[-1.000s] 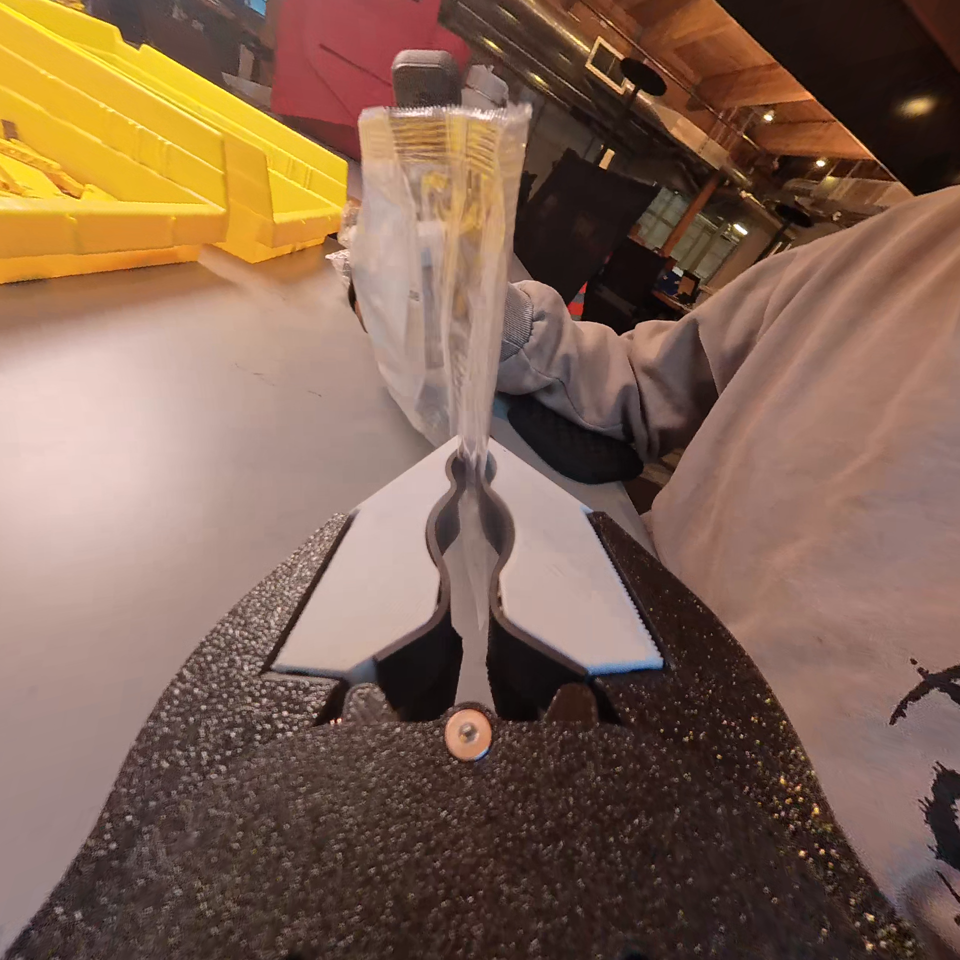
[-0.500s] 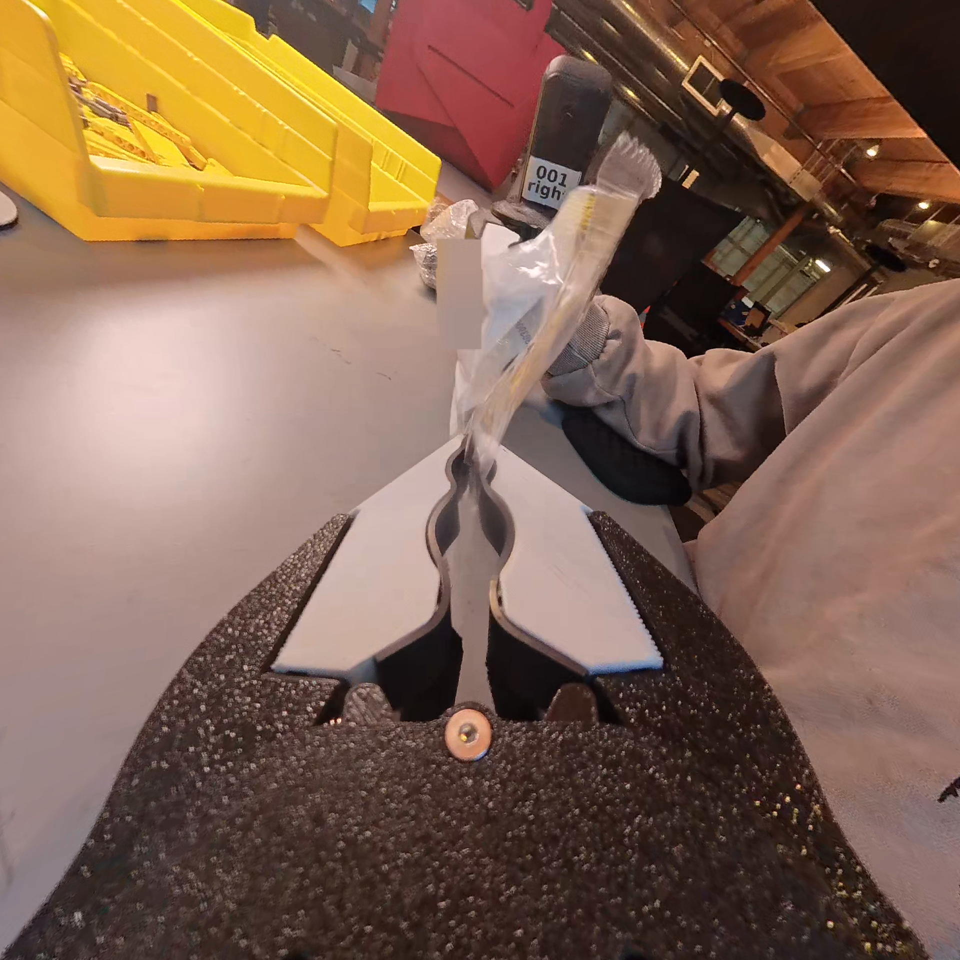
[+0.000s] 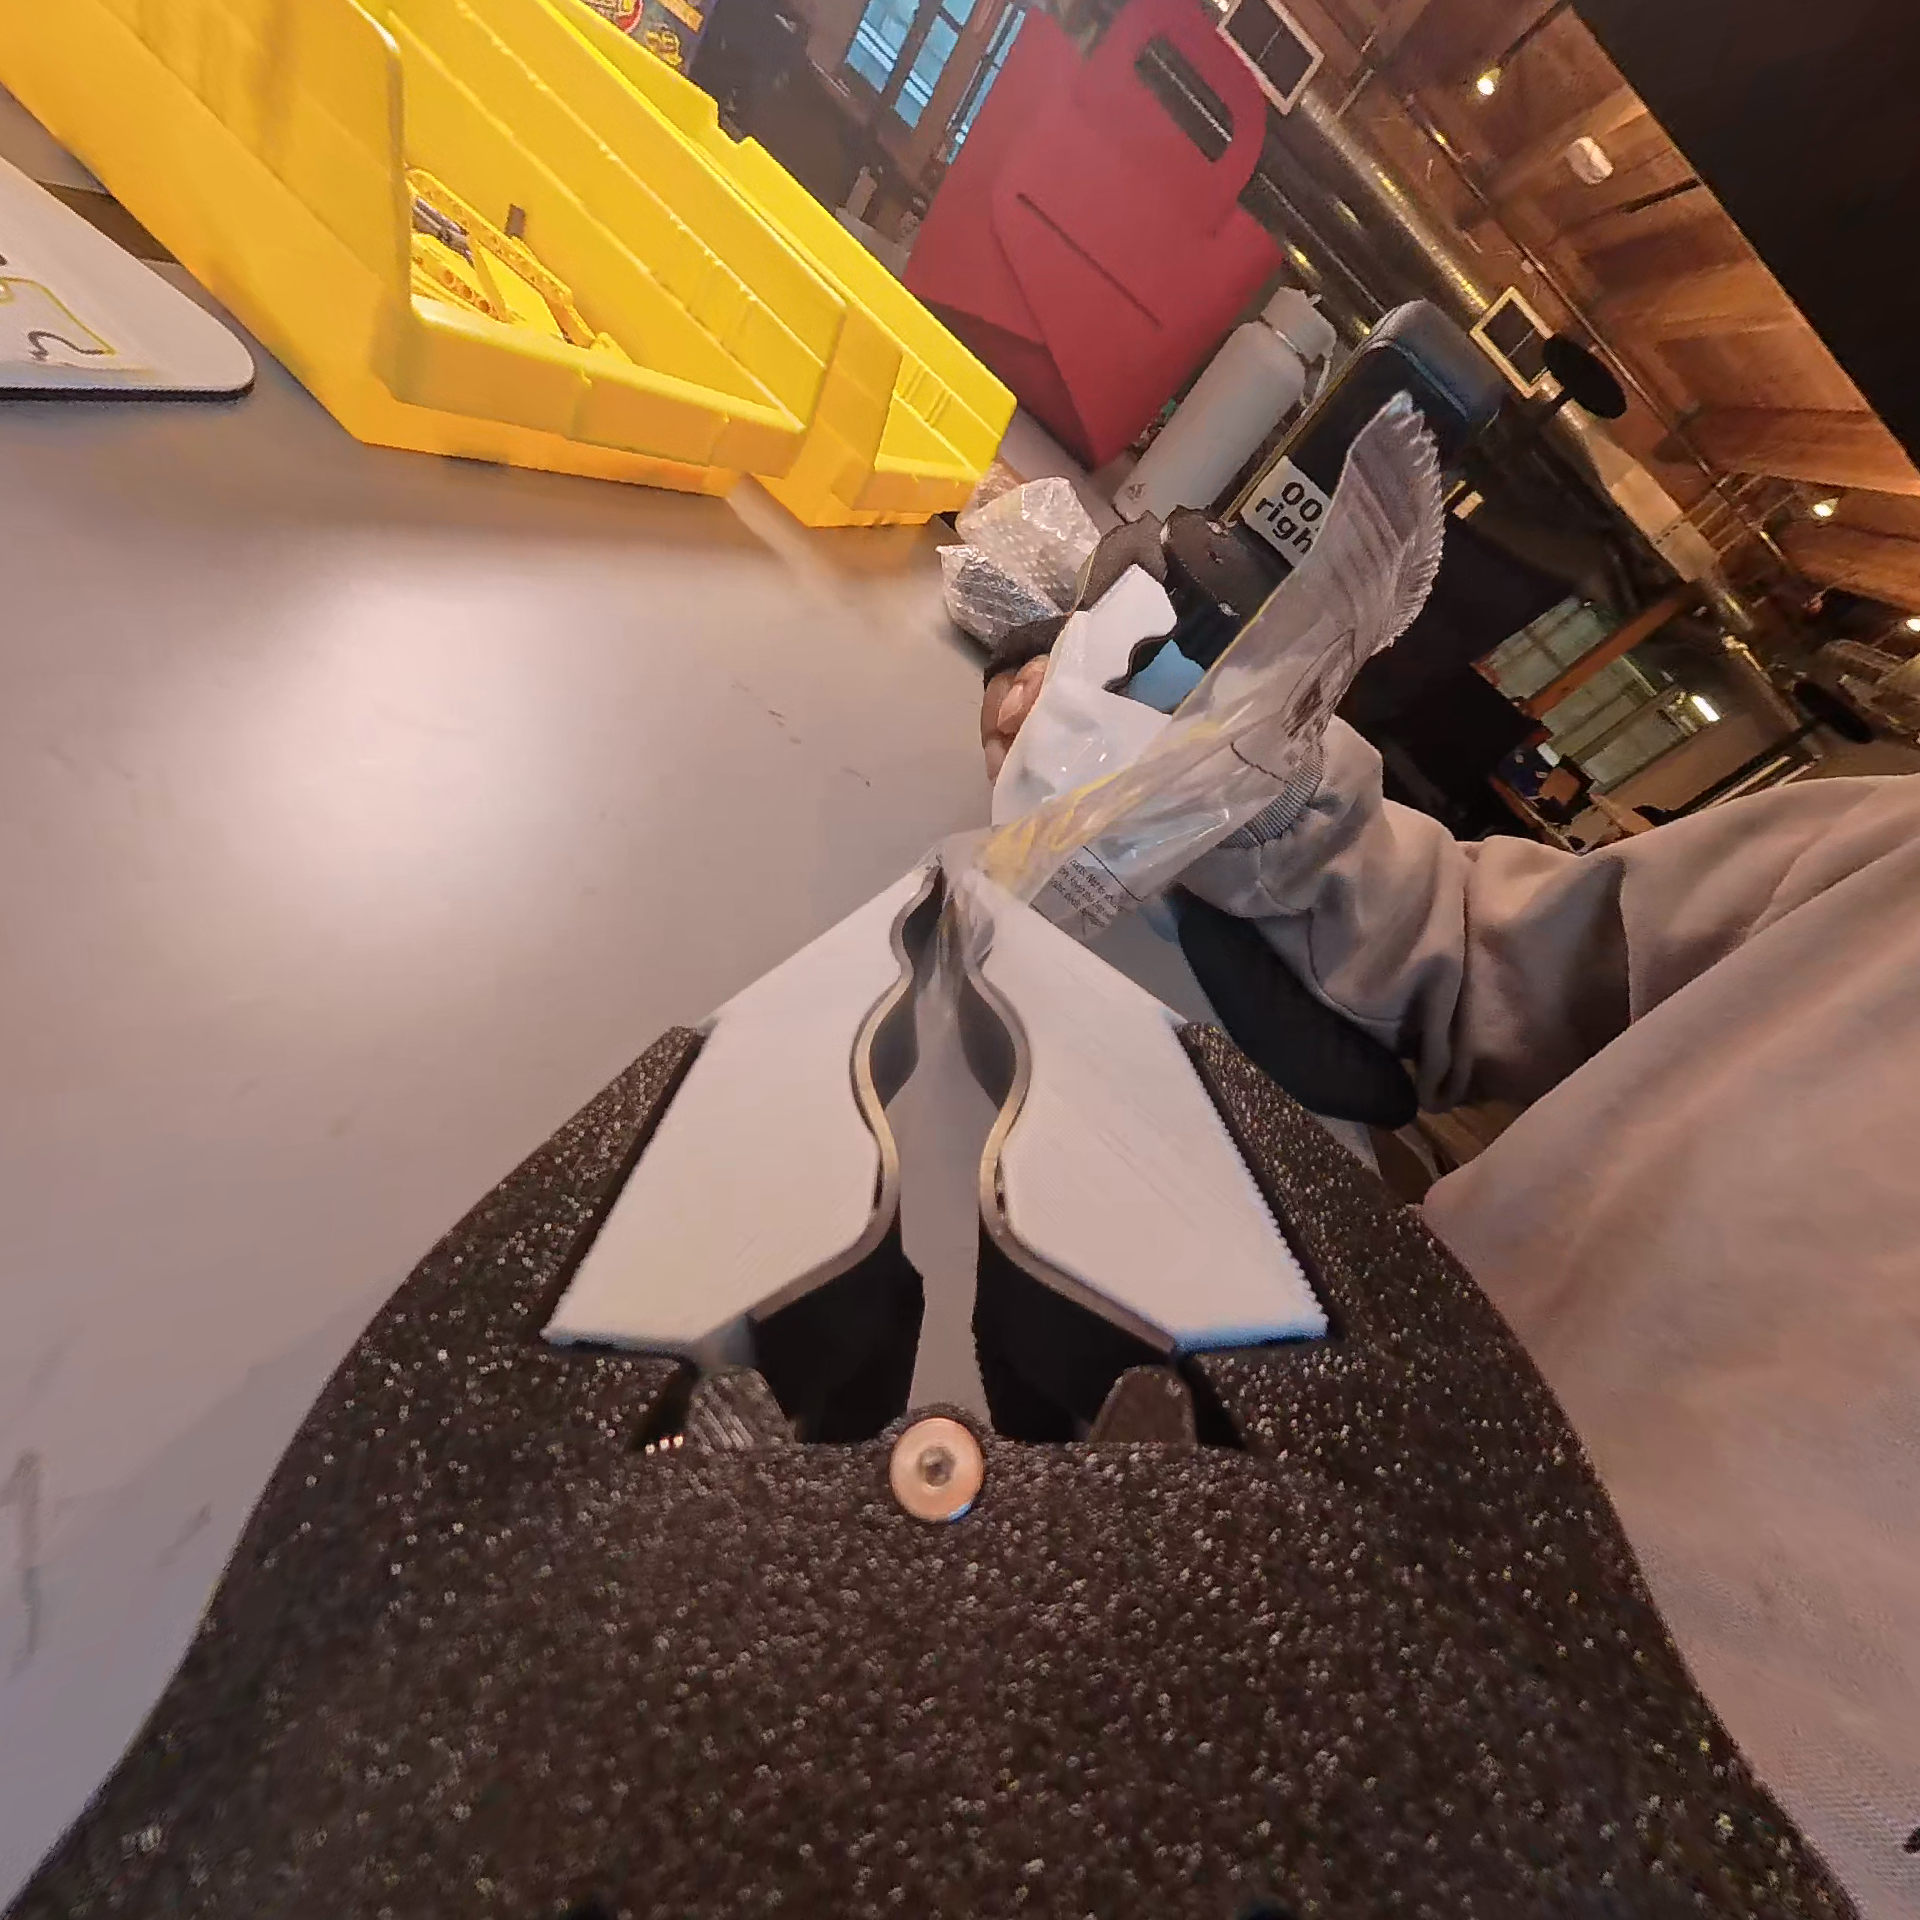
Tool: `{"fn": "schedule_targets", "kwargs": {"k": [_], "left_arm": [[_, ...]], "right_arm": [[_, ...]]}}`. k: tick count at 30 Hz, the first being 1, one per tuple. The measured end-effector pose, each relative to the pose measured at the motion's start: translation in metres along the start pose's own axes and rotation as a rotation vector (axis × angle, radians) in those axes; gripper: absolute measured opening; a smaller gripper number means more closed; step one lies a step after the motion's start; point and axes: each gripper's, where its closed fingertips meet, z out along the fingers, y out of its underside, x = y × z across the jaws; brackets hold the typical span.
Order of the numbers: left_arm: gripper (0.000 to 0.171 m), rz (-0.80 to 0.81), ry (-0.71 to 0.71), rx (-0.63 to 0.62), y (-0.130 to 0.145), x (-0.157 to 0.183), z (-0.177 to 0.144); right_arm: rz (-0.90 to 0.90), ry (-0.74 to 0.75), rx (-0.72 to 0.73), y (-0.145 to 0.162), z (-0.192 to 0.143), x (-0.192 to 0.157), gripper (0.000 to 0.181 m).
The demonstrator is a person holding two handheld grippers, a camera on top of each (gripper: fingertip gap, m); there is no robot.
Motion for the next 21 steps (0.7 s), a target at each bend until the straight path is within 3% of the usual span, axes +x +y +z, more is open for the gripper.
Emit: {"fn": "schedule_targets", "kwargs": {"k": [7,21], "left_arm": [[0.000,-0.020,-0.024,-0.001,0.000,-0.008,-0.003],[0.000,-0.083,-0.066,0.021,-0.003,-0.019,-0.010]], "right_arm": [[-0.015,0.062,0.004,-0.005,0.002,0.007,0.041],[-0.031,0.076,0.003,-0.011,0.011,0.002,0.053]]}}
